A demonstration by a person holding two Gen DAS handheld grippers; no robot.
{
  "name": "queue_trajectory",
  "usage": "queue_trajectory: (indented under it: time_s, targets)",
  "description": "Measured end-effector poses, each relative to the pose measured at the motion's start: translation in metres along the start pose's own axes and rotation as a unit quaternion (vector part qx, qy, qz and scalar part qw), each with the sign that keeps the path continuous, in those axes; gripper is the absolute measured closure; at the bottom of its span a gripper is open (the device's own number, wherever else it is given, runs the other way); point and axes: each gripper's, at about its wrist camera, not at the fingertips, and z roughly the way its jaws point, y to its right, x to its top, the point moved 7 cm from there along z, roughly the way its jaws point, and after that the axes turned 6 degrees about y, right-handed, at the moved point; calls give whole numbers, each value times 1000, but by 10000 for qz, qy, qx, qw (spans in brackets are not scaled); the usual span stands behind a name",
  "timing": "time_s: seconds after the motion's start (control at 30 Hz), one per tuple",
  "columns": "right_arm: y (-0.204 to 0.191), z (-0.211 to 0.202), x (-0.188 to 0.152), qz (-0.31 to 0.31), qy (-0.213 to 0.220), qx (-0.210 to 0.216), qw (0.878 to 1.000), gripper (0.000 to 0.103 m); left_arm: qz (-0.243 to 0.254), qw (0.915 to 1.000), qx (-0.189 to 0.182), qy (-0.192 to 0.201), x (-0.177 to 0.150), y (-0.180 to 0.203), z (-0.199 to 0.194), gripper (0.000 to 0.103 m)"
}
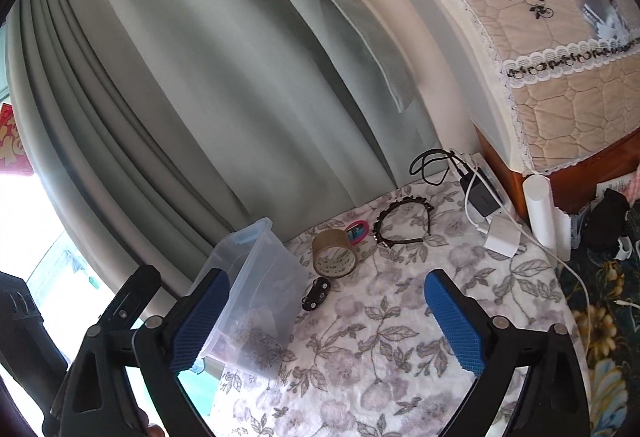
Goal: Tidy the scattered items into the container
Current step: 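Withdraw both grippers from the box back over the remaining bed items, then move the left gripper toward the black toy car while the right gripper approaches the black headband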
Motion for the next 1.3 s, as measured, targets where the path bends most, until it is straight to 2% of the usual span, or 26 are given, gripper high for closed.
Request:
queue_trajectory:
  time_s: [0.13, 0.27, 0.47, 0.6, 0.7, 0.77, 1.03, 1.17, 1.3]
  targets:
    - [11, -1, 2, -108, 129, -37, 9999, 0, -266, 9990, -309, -183, -7, 12, 16, 24]
    - [21, 3, 1, -196, 199, -28, 9996, 0, -219, 9993, -243, -184, -14, 15, 29, 24]
    - [32, 21, -9, -320, 3, -151, 9994, 0, -128, 9996, -135, -195, -22, 12, 36, 24]
    - [39, 37, -22, -543, -183, -321, 9978, 0, -52, 9993, -142, -341, -35, 6, 49, 25]
    - [46, 48, -31, -585, -341, -378, 9970, 0, 36, 9980, -164, -605, -48, 0, 59, 25]
    - [50, 54, -35, -591, -443, -421, 9964, 0, 112, 9968, -59, -788, -57, -6, 67, 25]
    - [66, 85, -46, -733, -765, -594, 9926, 0, 191, 9933, 463, -1045, -87, -31, 98, 25]
    - [70, 104, -51, -912, -898, -578, 9901, 0, 12, 9907, 516, -1256, -108, -43, 120, 25]
    - [73, 128, -57, -1106, -1070, -593, 9863, 0, -24, 9871, 757, -1410, -127, -55, 143, 25]
